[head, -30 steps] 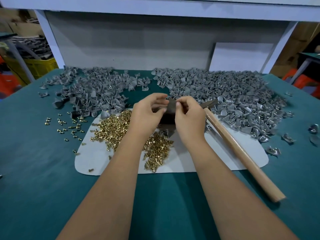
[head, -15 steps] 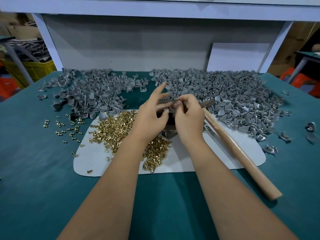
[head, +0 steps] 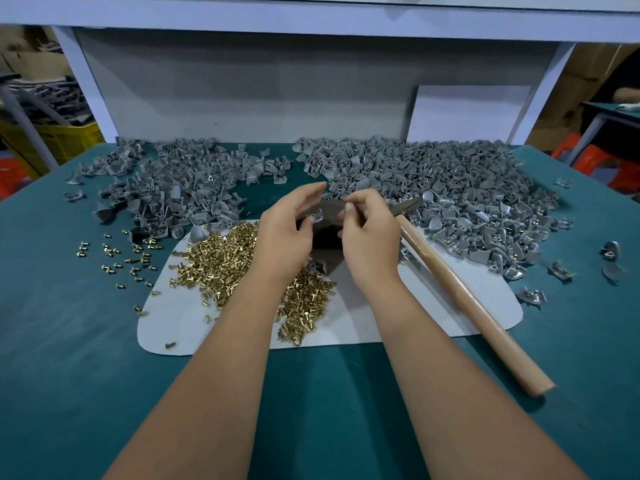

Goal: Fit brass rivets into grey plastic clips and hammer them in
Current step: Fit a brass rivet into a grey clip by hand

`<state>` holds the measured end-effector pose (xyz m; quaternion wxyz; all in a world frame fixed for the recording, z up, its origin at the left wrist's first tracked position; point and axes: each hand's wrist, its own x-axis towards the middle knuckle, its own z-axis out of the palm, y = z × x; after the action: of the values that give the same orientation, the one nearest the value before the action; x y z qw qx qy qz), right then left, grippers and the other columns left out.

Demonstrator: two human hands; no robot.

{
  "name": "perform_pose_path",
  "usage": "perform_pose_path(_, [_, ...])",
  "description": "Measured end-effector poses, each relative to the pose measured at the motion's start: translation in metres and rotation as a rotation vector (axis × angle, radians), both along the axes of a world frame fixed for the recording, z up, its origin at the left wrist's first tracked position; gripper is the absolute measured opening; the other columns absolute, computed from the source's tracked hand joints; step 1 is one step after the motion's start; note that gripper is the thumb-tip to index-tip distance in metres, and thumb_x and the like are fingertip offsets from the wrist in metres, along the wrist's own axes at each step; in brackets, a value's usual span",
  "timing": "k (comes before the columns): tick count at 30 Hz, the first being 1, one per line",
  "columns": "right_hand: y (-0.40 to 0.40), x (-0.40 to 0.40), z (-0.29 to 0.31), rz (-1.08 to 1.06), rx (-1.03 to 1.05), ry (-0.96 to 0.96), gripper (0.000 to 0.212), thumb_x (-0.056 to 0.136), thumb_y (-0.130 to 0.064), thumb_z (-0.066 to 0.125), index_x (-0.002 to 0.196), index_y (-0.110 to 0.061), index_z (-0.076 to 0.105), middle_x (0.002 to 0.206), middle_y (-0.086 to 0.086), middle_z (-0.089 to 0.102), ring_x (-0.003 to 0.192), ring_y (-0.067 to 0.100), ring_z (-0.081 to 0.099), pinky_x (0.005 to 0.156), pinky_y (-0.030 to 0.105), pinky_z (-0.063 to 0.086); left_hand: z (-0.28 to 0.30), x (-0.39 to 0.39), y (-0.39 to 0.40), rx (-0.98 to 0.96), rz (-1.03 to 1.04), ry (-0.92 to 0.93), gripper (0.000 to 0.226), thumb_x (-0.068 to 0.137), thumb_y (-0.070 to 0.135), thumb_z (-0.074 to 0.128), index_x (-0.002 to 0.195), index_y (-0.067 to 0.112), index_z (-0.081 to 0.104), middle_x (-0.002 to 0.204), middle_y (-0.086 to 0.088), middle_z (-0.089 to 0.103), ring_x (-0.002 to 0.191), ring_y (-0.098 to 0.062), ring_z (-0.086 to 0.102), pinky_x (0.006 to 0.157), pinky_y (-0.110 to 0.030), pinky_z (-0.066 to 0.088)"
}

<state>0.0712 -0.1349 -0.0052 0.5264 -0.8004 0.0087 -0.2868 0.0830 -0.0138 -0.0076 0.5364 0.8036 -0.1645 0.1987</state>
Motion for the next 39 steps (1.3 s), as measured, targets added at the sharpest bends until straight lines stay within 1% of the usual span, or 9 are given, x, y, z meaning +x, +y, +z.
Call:
perform_pose_path(4, [-0.001, 0.0, 0.0, -0.015, -0.021, -0.022, 0.01, 0.095, -0.015, 0.051, 0.092, -0.023, 0.057, 0.081, -0.008, 0.066, 0.077, 0.011, 0.062, 0.07, 0.039, 0.053, 0.003, 0.001, 0.002, 0.102, 0.14, -0.037, 0.058, 0.084, -0.007, 0.052, 0.131, 0.026, 0.057, 0.128, 0.01, 0.058, 0.128, -0.012, 0.045, 0.114, -0.042, 0.033])
perform_pose_path(8, [-0.001, 0.0, -0.001, -0.033, -0.088, -0.038, 0.01, 0.094, -0.018, 0.052, 0.092, -0.026, 0.056, 0.08, -0.01, 0.065, 0.074, 0.008, 0.059, 0.064, 0.033, 0.05, 0.003, 0.0, 0.003, 0.166, 0.267, 0.057, 0.056, 0.082, 0.004, 0.055, 0.129, 0.033, 0.057, 0.103, 0.021, 0.062, 0.115, -0.01, 0.039, 0.105, -0.035, 0.021])
perform_pose_path(11, [0.0, 0.001, 0.0, 0.019, -0.151, -0.03, 0.01, 0.093, -0.019, 0.053, 0.091, -0.028, 0.057, 0.086, -0.009, 0.066, 0.085, 0.014, 0.061, 0.075, 0.039, 0.051, 0.002, 0.001, 0.003, 0.168, 0.239, 0.048, 0.05, 0.085, 0.009, 0.057, 0.127, 0.035, 0.057, 0.089, 0.021, 0.064, 0.107, -0.007, 0.037, 0.097, -0.031, 0.022])
perform_pose_path(16, [0.002, 0.003, 0.0, 0.067, -0.164, 0.009, 0.013, 0.092, -0.013, 0.053, 0.089, -0.025, 0.057, 0.09, -0.003, 0.066, 0.095, 0.025, 0.059, 0.088, 0.047, 0.046, 0.005, 0.001, -0.001, 0.174, 0.215, 0.045, 0.036, 0.088, 0.019, 0.066, 0.119, 0.036, 0.062, 0.079, 0.023, 0.062, 0.102, -0.006, 0.037, 0.103, -0.045, 0.034])
perform_pose_path(20, [0.0, 0.004, 0.001, 0.026, -0.143, 0.034, 0.012, 0.093, -0.015, 0.053, 0.089, -0.026, 0.058, 0.093, -0.003, 0.064, 0.098, 0.027, 0.056, 0.088, 0.047, 0.045, 0.007, -0.002, -0.003, 0.143, 0.233, 0.057, 0.036, 0.09, 0.015, 0.059, 0.121, 0.033, 0.063, 0.096, 0.027, 0.056, 0.117, -0.014, 0.042, 0.106, -0.048, 0.034])
perform_pose_path(23, [-0.001, 0.002, 0.003, -0.016, -0.17, 0.001, 0.01, 0.091, -0.016, 0.058, 0.089, -0.025, 0.063, 0.082, -0.019, 0.052, 0.099, 0.022, 0.053, 0.091, 0.047, 0.042, 0.005, 0.0, -0.003, 0.033, 0.166, 0.141, 0.051, 0.09, 0.002, 0.047, 0.129, 0.033, 0.058, 0.113, 0.021, 0.052, 0.131, -0.017, 0.042, 0.113, -0.047, 0.031])
perform_pose_path(28, [-0.002, 0.002, 0.005, -0.015, -0.22, -0.026, 0.006, 0.089, -0.018, 0.063, 0.089, -0.019, 0.068, 0.084, -0.018, 0.053, 0.1, 0.016, 0.049, 0.094, 0.047, 0.039, 0.003, 0.004, -0.003, 0.084, 0.12, 0.124, 0.042, 0.09, 0.005, 0.055, 0.121, 0.031, 0.063, 0.099, 0.024, 0.062, 0.124, -0.017, 0.051, 0.11, -0.048, 0.036])
perform_pose_path(33, [-0.002, 0.002, 0.005, -0.01, -0.204, -0.019, 0.007, 0.089, -0.018, 0.063, 0.087, -0.019, 0.069, 0.08, -0.021, 0.052, 0.097, 0.014, 0.049, 0.095, 0.047, 0.039, 0.0, 0.009, -0.002, 0.033, 0.115, 0.14, 0.028, 0.088, 0.007, 0.063, 0.109, 0.024, 0.072, 0.106, 0.003, 0.07, 0.116, -0.021, 0.058, 0.103, -0.043, 0.045])
perform_pose_path(39, [-0.003, 0.002, 0.008, -0.003, -0.129, 0.011, 0.009, 0.089, -0.019, 0.063, 0.086, -0.021, 0.071, 0.077, -0.024, 0.052, 0.101, 0.016, 0.051, 0.095, 0.047, 0.04, 0.001, 0.007, -0.003, 0.003, 0.127, 0.149, 0.022, 0.086, 0.013, 0.069, 0.107, 0.02, 0.074, 0.095, 0.005, 0.072, 0.112, -0.023, 0.059, 0.099, -0.043, 0.047])
